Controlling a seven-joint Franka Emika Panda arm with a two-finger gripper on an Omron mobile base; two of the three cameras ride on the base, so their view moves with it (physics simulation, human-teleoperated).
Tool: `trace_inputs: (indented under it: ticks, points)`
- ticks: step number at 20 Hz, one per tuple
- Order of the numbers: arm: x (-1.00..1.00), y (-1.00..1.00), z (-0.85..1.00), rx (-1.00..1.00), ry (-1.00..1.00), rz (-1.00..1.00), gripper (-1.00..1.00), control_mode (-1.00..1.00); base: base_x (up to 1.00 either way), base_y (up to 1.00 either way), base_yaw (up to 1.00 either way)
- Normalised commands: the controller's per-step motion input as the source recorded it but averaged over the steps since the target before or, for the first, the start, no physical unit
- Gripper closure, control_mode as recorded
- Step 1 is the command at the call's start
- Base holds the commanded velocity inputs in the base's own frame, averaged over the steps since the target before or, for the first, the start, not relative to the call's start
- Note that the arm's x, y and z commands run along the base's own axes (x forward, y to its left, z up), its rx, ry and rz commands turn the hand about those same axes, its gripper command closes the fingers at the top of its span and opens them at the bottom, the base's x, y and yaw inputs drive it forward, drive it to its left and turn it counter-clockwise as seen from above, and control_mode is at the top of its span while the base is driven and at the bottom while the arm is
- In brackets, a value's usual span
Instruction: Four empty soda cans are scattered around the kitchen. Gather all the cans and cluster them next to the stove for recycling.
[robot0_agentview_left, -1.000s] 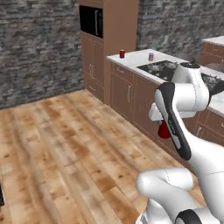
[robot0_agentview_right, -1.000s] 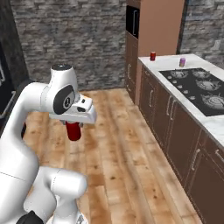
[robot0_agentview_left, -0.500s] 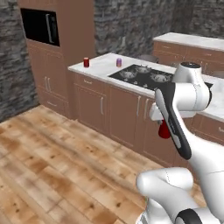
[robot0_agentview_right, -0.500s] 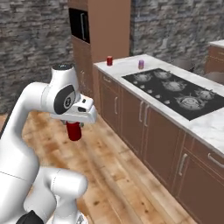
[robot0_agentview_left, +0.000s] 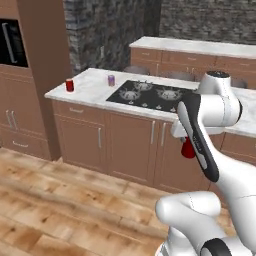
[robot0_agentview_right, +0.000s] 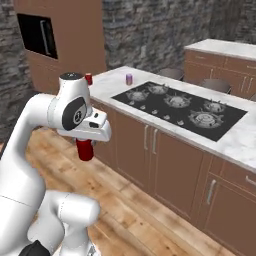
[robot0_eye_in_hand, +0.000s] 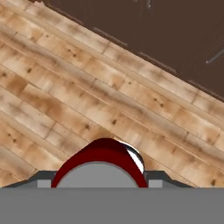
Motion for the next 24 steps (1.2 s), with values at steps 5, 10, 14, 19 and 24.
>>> trace_inputs:
  ticks: [5,10,14,19,24]
  points:
    - [0.0,0.0,0.0,0.0,0.0,0.0,1.0,1.0,0.88,0.82,-0.53]
    - [0.0,0.0,0.0,0.0,0.0,0.0,1.0,1.0,0.86,0.79,-0.5]
    - [0.0,0.0,0.0,0.0,0.0,0.0,1.0,1.0,0.87,0.74,-0.47]
    - [0.0,0.0,0.0,0.0,0.0,0.0,1.0,1.0,0.92,0.75,-0.39]
    - [0.0,0.0,0.0,0.0,0.0,0.0,1.0,1.0,0.8,0.62,-0.3]
